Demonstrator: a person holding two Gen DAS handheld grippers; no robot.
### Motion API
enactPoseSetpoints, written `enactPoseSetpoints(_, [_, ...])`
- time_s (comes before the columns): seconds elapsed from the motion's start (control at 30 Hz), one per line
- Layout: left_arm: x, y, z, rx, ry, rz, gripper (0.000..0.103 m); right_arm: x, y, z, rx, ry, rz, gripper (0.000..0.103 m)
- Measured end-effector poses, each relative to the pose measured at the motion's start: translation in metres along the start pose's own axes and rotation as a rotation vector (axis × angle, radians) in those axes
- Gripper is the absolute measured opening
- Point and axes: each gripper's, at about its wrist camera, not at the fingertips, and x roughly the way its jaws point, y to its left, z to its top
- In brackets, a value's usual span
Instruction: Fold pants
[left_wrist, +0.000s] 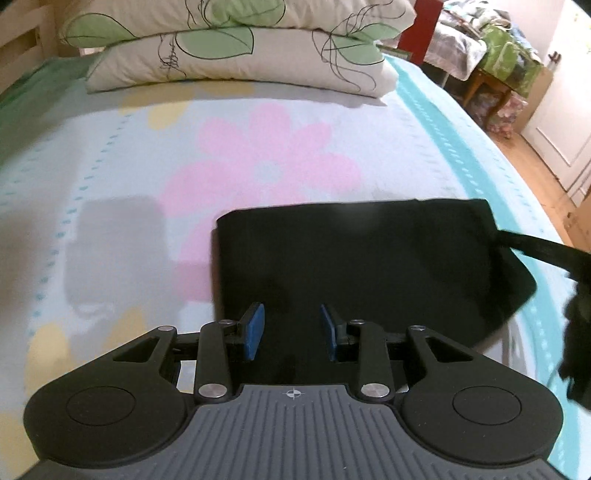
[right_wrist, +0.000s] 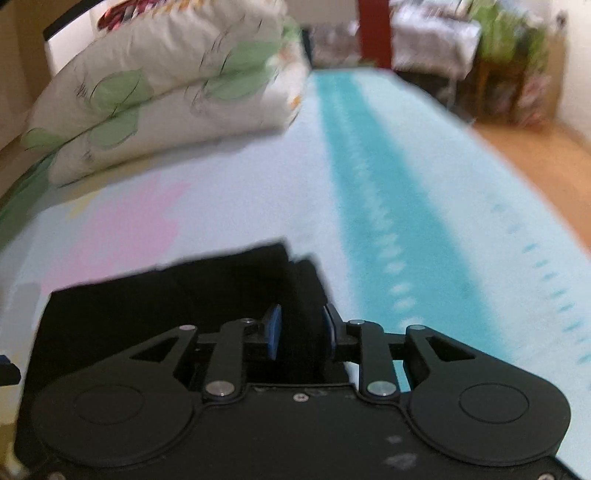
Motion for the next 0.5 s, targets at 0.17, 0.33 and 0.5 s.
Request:
enactPoseSetpoints(0.17, [0.026,-0.001,0.019,-0.064,0.046,0.018,0.032,-0.012,0.038,0.004,-0.162,-0.083,0.039,0.033])
enactPoseSetpoints(0.33, [0.054,-0.004,0.024,-0.049,0.093,0.076,0.032,0.010,0.062,-0.002,-0.260,-0.042,0.048,0.033])
enactPoseSetpoints(0.5, [0.058,-0.010,0.023,0.015,0.075,0.104,0.041,0.034,0.058,-0.012,-0.257,0.018,0.015,0.031])
